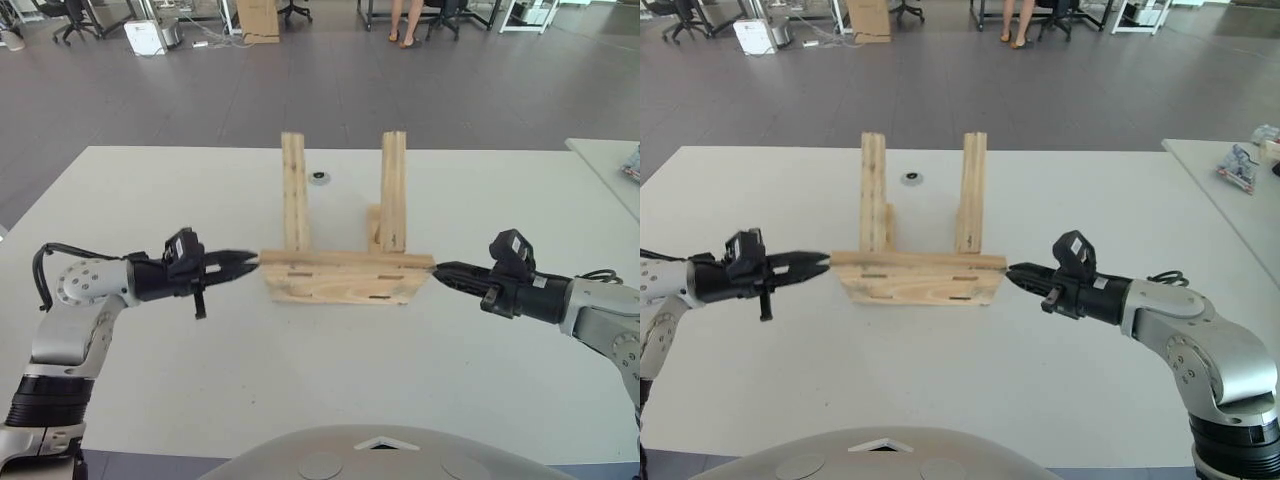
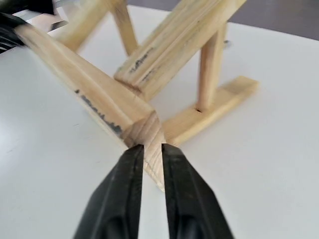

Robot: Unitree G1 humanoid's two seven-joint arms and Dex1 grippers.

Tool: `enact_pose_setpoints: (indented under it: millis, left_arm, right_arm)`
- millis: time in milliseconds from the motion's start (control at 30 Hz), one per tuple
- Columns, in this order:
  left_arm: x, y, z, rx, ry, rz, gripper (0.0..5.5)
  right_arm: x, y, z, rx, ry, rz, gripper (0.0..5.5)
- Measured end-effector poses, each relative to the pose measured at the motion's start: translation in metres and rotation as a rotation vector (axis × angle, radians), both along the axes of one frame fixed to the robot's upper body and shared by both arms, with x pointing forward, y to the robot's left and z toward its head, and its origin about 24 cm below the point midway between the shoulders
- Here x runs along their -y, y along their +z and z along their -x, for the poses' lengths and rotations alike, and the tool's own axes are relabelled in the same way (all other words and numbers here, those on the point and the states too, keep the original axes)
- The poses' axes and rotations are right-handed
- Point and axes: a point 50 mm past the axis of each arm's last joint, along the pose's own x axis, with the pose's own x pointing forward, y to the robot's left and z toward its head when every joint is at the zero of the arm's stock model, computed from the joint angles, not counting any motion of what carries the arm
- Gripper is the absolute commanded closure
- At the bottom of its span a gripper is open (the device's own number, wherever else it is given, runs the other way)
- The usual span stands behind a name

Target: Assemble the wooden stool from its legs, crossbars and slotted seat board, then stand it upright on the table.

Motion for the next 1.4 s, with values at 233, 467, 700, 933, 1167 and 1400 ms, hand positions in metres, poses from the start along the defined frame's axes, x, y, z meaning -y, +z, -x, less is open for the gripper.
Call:
enact_pose_setpoints:
  millis: [233,467,700,933,1167,1400]
  left_arm:
    - [-0.016,-0.047,0.009,-0.092,-0.162,-0.196,3.76]
    - [-0.015,-0.037,-0.03,0.056,-0.195,-0.178,2.8]
    - [-0.01,-0.037,-0.026,-0.029,-0.284,-0.143,1.69]
    - [0.016,-0.033,-0.043,0.098,-0.293,-0.045,1.66]
    - [0.019,-0.042,-0.025,-0.166,-0.343,0.025,3.06]
    - [0.035,0.011,-0.058,-0.211,-0.248,0.267,3.67]
  right_arm:
    - [0.006,-0.023,-0.006,-0.019,0.252,0.245,3.91]
    - [-0.005,-0.016,-0.033,0.07,0.332,0.221,3.08]
    - [-0.007,-0.018,-0.03,0.036,0.383,0.193,1.99]
    - [-0.023,-0.028,-0.033,0.027,0.398,0.117,2.97]
    - [-0.026,-0.033,-0.037,-0.022,0.387,0.048,3.84]
    - [-0.025,0.007,-0.045,-0.08,0.312,-0.165,3.92]
